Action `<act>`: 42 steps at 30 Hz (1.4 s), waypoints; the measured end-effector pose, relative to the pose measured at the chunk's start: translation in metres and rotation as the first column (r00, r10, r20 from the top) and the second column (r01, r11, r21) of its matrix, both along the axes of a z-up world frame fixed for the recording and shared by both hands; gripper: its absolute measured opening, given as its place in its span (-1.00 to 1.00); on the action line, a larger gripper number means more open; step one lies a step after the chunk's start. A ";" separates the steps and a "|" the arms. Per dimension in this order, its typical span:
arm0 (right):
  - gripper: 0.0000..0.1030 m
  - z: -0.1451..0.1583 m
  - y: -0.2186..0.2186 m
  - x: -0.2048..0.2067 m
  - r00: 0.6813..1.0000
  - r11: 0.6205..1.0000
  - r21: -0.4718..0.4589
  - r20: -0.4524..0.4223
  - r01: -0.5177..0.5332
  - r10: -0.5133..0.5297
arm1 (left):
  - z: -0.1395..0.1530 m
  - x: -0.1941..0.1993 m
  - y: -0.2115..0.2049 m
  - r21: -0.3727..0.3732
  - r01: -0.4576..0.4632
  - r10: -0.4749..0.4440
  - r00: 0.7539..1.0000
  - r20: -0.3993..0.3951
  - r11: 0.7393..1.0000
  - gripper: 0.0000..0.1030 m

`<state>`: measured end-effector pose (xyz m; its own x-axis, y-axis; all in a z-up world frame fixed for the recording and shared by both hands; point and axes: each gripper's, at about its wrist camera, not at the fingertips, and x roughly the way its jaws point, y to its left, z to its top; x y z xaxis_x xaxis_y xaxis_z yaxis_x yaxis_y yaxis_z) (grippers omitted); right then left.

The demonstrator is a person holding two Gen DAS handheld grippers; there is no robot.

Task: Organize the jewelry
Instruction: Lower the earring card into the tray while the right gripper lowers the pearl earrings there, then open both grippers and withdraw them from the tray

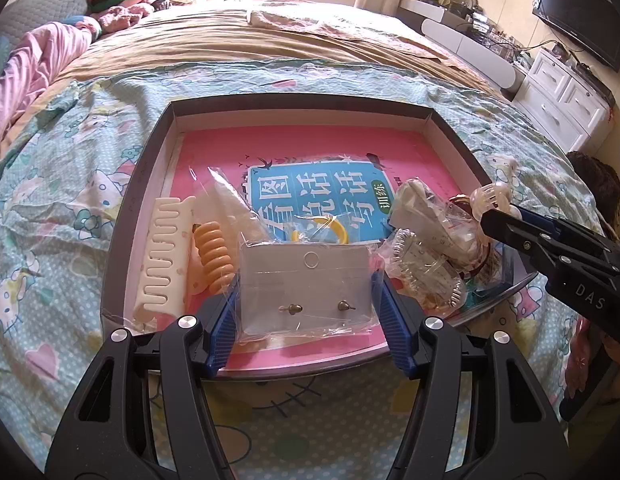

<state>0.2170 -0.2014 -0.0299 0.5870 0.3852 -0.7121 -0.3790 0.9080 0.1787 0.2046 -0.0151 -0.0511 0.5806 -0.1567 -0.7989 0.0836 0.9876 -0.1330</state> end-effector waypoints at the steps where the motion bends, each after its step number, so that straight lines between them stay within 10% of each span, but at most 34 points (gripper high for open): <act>1: -0.31 0.001 0.000 -0.001 1.000 1.000 -0.001 0.001 -0.001 0.001 | 0.000 0.000 0.000 0.001 -0.001 0.001 1.000 0.000 1.000 0.05; 18: 0.52 0.043 -0.027 -0.037 0.994 0.999 0.032 0.101 0.042 -0.045 | 0.013 -0.005 -0.004 0.020 -0.009 0.009 1.000 0.011 1.000 0.40; 28: 0.77 0.077 -0.038 -0.078 0.978 0.998 0.047 0.199 0.050 -0.058 | 0.058 -0.034 -0.004 0.020 -0.028 0.025 0.994 0.109 0.999 0.82; 42: 0.91 0.083 -0.027 -0.129 0.974 0.998 0.056 0.222 0.027 -0.039 | 0.080 -0.104 0.010 0.026 -0.071 0.065 0.983 0.172 0.997 0.82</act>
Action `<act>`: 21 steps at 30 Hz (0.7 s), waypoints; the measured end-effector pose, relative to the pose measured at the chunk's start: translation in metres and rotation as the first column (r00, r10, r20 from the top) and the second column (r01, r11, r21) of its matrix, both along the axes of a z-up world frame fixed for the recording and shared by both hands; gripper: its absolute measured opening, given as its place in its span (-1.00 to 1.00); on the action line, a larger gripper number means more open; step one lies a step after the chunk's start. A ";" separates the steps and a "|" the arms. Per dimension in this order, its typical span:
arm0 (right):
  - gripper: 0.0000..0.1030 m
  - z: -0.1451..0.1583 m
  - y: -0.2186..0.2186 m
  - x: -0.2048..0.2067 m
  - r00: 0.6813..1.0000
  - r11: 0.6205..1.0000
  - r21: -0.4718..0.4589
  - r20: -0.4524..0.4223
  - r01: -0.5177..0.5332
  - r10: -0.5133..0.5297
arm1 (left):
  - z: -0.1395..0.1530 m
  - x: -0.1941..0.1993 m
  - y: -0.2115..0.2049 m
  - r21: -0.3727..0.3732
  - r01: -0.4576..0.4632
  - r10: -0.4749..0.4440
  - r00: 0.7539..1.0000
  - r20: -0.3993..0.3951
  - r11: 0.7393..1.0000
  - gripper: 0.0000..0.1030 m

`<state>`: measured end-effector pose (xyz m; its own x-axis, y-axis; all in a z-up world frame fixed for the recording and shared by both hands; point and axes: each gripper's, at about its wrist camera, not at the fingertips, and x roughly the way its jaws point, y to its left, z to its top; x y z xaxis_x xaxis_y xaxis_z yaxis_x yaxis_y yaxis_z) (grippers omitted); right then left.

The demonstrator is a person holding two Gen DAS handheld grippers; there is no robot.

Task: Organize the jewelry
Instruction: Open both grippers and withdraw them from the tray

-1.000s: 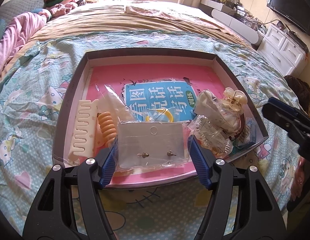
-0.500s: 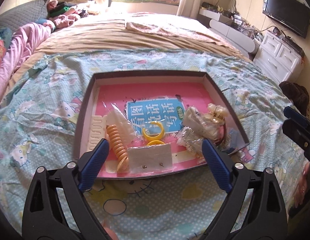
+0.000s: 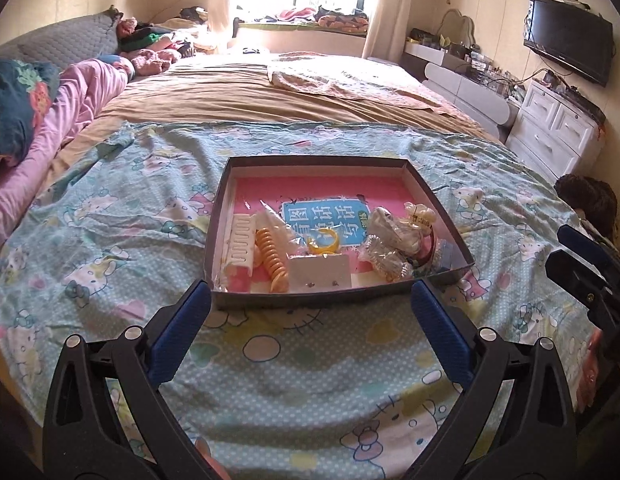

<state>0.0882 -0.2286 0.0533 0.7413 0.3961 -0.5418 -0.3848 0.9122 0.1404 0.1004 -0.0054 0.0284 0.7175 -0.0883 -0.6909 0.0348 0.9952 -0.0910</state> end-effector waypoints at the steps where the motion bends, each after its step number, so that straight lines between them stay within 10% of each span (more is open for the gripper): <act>1: 0.91 -0.002 0.001 -0.003 1.000 1.000 0.003 -0.004 -0.001 0.001 | -0.001 -0.005 0.001 -0.006 0.001 -0.001 1.000 0.000 1.000 0.82; 21: 0.91 -0.044 0.023 -0.036 0.993 0.998 -0.049 -0.120 -0.027 0.021 | -0.017 -0.053 0.012 -0.029 -0.033 0.034 0.999 0.031 0.999 0.82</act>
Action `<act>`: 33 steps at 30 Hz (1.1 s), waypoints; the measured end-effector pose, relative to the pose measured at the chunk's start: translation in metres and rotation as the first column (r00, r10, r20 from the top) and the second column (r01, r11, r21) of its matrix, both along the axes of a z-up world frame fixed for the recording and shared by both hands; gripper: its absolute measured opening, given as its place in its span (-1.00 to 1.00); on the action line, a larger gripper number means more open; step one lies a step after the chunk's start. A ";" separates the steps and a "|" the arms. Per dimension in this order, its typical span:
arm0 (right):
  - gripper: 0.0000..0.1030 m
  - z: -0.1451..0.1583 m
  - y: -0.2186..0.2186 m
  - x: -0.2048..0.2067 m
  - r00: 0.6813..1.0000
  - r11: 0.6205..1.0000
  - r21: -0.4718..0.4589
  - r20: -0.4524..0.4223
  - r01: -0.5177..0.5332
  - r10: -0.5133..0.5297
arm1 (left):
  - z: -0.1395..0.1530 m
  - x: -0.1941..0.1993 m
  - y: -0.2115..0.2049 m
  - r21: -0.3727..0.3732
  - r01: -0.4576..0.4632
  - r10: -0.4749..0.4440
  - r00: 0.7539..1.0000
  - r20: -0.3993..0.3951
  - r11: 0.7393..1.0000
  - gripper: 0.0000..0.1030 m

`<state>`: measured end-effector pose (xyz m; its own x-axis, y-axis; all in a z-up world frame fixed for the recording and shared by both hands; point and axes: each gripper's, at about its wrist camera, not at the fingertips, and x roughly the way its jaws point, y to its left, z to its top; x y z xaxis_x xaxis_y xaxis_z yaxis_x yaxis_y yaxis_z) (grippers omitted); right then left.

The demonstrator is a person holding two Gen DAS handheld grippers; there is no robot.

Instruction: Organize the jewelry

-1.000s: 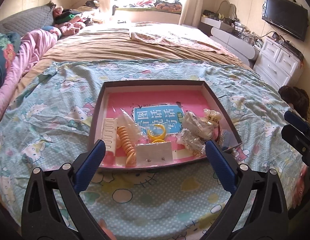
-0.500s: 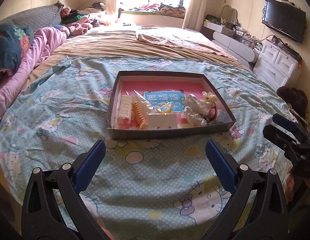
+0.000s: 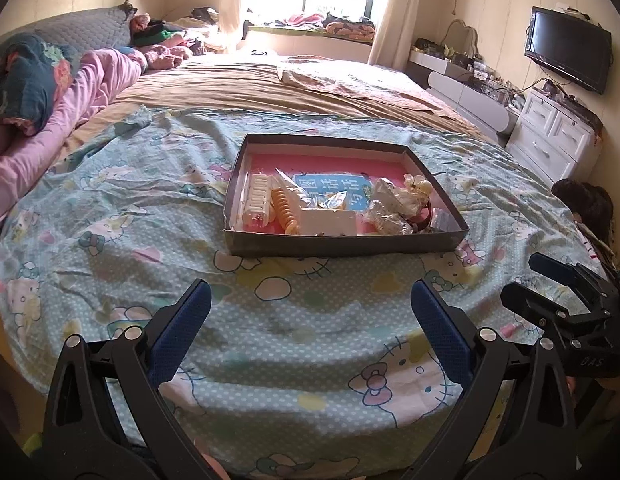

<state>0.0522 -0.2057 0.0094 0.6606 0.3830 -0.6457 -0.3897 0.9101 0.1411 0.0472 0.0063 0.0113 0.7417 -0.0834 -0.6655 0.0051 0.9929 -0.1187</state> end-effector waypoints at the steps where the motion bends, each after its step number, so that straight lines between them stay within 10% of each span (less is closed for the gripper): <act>1: 0.91 0.000 -0.001 0.000 1.000 1.000 0.001 0.000 0.001 -0.001 | 0.000 -0.001 0.000 0.000 -0.003 0.003 1.000 0.001 1.000 0.82; 33: 0.91 0.002 0.000 0.000 1.000 1.000 0.001 0.001 -0.005 0.005 | 0.002 -0.004 0.001 0.006 -0.016 0.016 1.000 -0.005 1.000 0.82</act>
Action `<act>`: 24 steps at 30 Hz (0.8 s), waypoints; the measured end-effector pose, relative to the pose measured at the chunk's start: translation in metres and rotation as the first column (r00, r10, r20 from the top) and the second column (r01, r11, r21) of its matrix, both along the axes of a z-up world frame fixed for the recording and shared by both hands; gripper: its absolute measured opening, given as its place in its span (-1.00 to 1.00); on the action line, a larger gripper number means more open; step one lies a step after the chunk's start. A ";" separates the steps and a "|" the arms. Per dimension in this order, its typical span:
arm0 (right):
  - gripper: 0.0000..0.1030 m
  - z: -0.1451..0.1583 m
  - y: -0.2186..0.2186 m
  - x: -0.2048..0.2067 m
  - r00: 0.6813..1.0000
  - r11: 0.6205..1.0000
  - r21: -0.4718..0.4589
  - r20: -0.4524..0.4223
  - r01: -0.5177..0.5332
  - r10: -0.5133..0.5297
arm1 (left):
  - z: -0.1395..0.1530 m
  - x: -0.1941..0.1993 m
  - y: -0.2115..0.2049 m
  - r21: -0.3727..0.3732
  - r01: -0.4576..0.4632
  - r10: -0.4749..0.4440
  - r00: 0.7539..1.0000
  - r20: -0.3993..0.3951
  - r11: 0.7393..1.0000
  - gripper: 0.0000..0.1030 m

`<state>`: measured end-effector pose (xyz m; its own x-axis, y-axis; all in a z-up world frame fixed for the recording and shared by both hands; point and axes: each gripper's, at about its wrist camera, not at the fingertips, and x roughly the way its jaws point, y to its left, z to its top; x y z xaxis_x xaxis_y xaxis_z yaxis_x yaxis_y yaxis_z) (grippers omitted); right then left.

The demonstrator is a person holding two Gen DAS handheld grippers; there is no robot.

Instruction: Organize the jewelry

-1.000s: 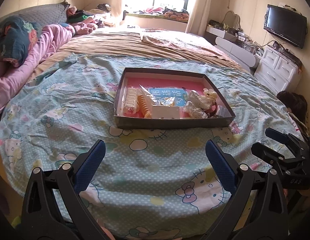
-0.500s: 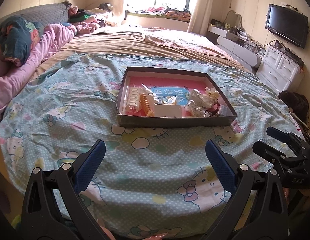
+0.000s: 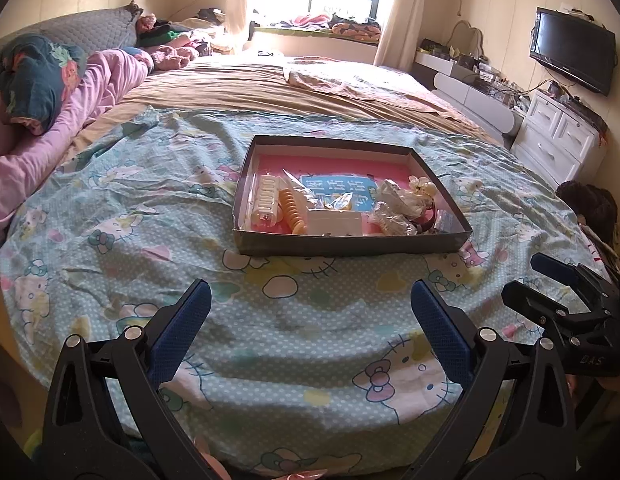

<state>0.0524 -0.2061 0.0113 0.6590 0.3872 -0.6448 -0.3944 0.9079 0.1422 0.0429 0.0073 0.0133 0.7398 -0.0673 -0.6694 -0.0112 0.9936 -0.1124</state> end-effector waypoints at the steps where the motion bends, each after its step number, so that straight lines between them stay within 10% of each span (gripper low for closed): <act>1: 0.91 0.001 0.000 0.000 1.000 1.000 0.001 0.001 0.000 0.000 | 0.000 0.000 0.000 0.000 0.000 0.000 1.000 -0.001 1.000 0.82; 24: 0.91 0.000 0.000 0.000 1.000 1.000 0.000 -0.011 -0.002 0.002 | 0.002 -0.001 -0.001 -0.002 0.006 -0.006 1.000 0.001 1.000 0.82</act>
